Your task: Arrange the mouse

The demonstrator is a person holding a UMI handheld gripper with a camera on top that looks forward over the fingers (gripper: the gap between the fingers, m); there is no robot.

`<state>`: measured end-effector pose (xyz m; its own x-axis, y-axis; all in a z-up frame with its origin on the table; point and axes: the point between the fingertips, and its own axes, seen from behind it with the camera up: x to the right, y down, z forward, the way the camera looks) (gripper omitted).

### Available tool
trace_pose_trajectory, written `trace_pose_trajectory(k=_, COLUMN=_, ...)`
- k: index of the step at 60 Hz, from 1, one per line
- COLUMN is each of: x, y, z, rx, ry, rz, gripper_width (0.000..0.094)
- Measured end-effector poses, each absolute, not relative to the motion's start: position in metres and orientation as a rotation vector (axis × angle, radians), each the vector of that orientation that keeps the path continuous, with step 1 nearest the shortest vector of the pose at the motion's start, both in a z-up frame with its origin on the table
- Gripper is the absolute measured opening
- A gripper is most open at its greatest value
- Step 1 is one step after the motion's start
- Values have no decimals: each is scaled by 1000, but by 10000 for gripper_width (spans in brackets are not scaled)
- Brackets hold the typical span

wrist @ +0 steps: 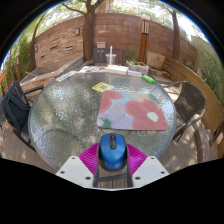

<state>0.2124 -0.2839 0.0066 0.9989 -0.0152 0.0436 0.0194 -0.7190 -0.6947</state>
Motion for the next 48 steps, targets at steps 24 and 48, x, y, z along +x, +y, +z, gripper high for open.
trace_pose_trajectory(k=24, x=236, y=-163, z=180, rx=-2098, ry=33, rz=-2, gripper_width=376)
trace_pose_trajectory(k=48, x=303, y=-93, z=-7, rx=-2396, ry=63, rz=8, gripper_width=459)
